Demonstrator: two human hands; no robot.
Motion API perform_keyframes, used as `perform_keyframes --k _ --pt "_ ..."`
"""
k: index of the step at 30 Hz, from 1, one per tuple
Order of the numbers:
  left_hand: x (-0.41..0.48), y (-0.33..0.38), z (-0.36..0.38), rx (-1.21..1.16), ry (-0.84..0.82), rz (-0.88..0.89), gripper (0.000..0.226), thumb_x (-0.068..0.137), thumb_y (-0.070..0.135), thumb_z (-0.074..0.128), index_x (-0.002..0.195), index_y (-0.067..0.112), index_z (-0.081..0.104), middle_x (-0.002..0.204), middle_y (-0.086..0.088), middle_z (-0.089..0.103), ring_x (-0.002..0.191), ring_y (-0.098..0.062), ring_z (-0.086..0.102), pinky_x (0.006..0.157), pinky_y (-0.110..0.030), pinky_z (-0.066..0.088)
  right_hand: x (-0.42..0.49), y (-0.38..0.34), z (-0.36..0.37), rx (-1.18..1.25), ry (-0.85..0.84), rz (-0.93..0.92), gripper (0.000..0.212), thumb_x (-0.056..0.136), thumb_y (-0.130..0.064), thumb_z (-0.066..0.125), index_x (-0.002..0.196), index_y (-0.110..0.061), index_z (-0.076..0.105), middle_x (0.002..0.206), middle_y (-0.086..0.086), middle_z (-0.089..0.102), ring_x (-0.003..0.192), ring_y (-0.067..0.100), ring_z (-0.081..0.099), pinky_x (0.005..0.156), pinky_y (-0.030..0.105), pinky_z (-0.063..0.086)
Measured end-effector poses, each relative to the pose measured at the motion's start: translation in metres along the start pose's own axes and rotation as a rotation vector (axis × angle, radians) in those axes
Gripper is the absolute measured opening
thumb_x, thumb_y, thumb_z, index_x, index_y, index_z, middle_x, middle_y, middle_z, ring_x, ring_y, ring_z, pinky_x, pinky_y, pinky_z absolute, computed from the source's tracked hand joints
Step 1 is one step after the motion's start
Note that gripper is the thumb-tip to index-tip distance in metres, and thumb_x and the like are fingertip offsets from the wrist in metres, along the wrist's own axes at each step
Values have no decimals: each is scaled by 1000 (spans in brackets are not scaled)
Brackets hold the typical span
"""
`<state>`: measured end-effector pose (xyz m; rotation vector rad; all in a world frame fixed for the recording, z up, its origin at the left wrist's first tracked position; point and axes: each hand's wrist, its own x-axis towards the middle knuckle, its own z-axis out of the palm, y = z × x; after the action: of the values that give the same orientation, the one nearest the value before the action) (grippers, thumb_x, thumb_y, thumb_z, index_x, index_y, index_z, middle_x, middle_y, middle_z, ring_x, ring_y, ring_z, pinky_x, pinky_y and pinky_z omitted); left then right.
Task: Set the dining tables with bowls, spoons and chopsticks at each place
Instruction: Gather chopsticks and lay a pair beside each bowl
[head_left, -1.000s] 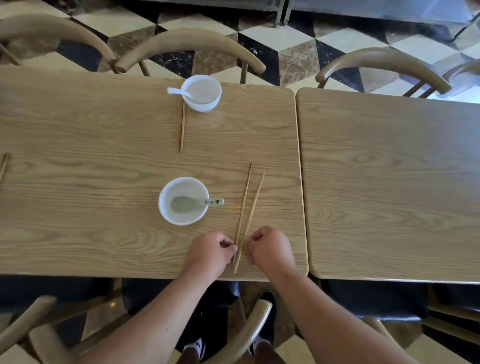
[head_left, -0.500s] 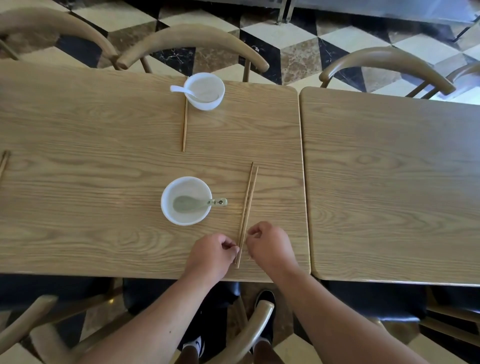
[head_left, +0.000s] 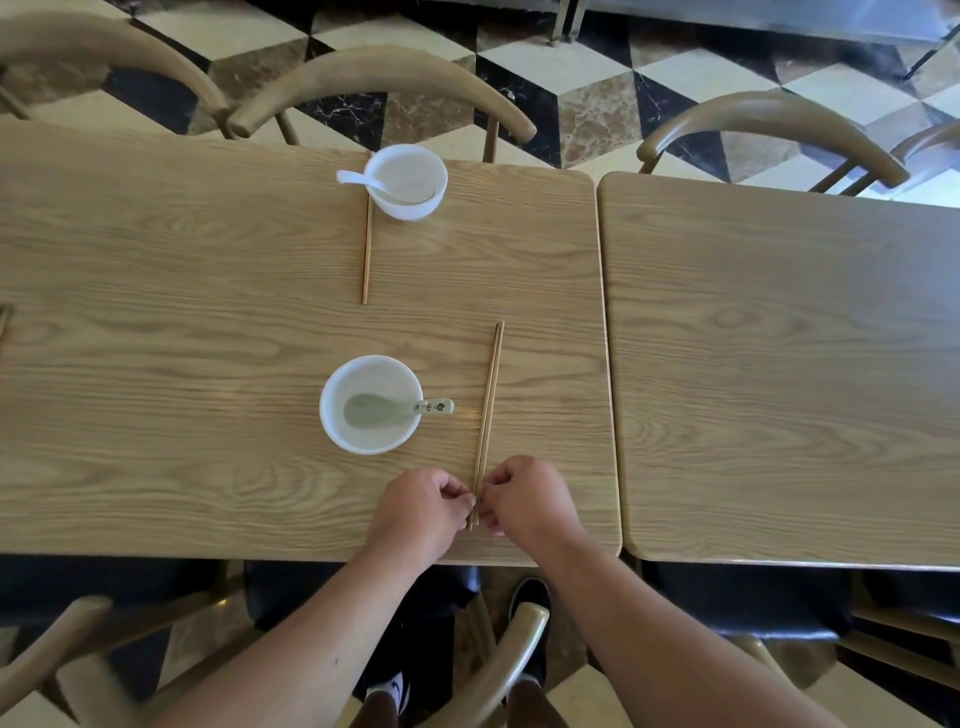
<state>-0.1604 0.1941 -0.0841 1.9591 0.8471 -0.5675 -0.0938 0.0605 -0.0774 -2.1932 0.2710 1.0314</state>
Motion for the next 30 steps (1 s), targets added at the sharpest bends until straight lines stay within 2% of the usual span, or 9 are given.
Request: perform_keyframes --k 6,13,18,23,30 --pt "1 -1 0 -14 7 8 13 93 33 78 80 30 77 62 15 77 65 -7 76 79 -39 65 4 -2 -1 -7 -41 8 5 91 -10 71 88 -14 71 74 9 81 74 29 81 79 51 67" --pt "1 -2 -1 -18 2 16 12 92 34 77 81 31 76 63 15 77 66 -6 76 79 -39 65 6 -1 -2 3 -66 4 6 91 -4 67 90 -6 73 75 12 81 70 26 80 74 45 69" --pt "1 -2 1 -42 -1 5 13 92 32 78 80 28 76 64 13 78 67 -8 77 79 -41 66 7 0 -2 2 -84 7 9 92 -4 68 86 -9 71 73 10 81 75 29 81 76 50 68" --pt "2 -3 0 -33 -6 8 13 93 32 78 81 29 76 65 13 78 60 0 74 73 -33 64 9 2 -3 -7 -88 -4 9 94 -7 69 86 -11 72 68 5 80 69 22 80 74 45 69" --pt "1 -2 0 -33 -11 -3 13 93 31 77 80 29 76 64 14 78 58 2 72 68 -29 60 7 2 -4 -8 -85 -6 10 95 -6 68 87 -9 72 74 9 81 75 27 81 76 46 69"
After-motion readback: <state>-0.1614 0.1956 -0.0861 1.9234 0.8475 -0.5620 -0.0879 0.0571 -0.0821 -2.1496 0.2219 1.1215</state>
